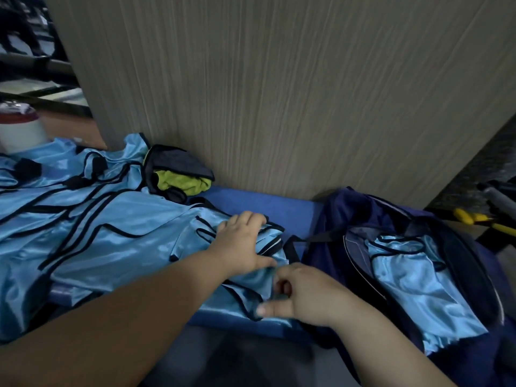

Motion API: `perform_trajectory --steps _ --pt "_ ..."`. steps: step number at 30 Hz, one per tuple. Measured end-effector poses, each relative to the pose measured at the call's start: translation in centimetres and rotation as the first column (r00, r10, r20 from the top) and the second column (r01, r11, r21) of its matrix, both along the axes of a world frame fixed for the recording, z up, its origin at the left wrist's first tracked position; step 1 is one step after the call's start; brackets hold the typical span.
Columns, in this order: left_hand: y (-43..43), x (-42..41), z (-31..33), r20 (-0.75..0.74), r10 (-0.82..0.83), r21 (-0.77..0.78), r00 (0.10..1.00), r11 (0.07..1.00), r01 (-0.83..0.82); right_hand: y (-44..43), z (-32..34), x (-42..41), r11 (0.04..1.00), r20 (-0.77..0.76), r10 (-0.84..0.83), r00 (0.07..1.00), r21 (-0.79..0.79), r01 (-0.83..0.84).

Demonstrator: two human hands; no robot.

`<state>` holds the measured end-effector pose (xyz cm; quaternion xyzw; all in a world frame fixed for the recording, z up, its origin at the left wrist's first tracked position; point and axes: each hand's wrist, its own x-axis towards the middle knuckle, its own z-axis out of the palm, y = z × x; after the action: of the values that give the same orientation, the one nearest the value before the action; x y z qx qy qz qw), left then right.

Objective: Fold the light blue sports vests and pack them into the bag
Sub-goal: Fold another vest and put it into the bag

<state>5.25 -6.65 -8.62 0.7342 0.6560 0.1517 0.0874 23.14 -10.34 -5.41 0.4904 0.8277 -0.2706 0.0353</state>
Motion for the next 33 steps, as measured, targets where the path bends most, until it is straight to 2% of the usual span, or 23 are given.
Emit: perform_trajectory --steps 2,4,7,12,17,22,24,27,31,33 --pt "0.8 0.1 0.0 0.001 -0.012 0.002 1.000 1.000 0.012 -0.3 -0.6 0.4 0.999 0.022 0.050 0.998 0.018 -0.051" --pt "1.5 0.0 0.0 -0.002 -0.042 0.025 0.999 0.999 0.042 -0.5 -1.2 0.7 0.989 0.032 0.098 0.995 0.110 -0.101" --pt "2.2 0.0 0.0 0.081 -0.086 0.069 0.993 0.994 0.081 -0.5 -2.0 1.2 0.966 -0.023 0.130 0.991 0.229 -0.122" --pt "3.1 0.7 0.0 0.163 -0.116 0.019 0.980 0.993 0.115 -0.5 -2.5 1.6 0.959 -0.046 0.186 0.981 0.225 -0.171" --pt "4.3 0.7 0.2 0.328 0.028 -0.065 0.944 0.998 -0.007 -0.5 -2.0 1.6 0.952 -0.110 0.219 0.970 0.241 -0.188" --pt "5.2 0.6 1.5 0.396 0.162 -0.222 0.904 0.972 -0.077 -0.8 -0.9 1.7 0.947 -0.155 0.238 0.959 0.258 -0.193" --pt "5.2 0.6 1.8 0.522 0.238 -0.280 0.819 0.955 -0.099 -0.9 -0.3 1.8 0.950 -0.173 0.239 0.955 0.247 -0.193" --pt "5.1 0.8 2.4 0.716 0.349 -0.374 0.605 0.923 -0.089 -1.1 0.5 2.2 0.948 -0.182 0.242 0.953 0.255 -0.192" --pt "5.4 0.7 2.6 0.788 0.447 -0.470 0.423 0.881 -0.055 -1.0 2.0 3.2 0.935 -0.187 0.226 0.956 0.316 -0.159" --pt "5.7 0.6 2.6 0.813 0.447 -0.485 0.373 0.874 0.009 -1.0 2.7 3.8 0.944 -0.199 0.198 0.960 0.303 -0.132"
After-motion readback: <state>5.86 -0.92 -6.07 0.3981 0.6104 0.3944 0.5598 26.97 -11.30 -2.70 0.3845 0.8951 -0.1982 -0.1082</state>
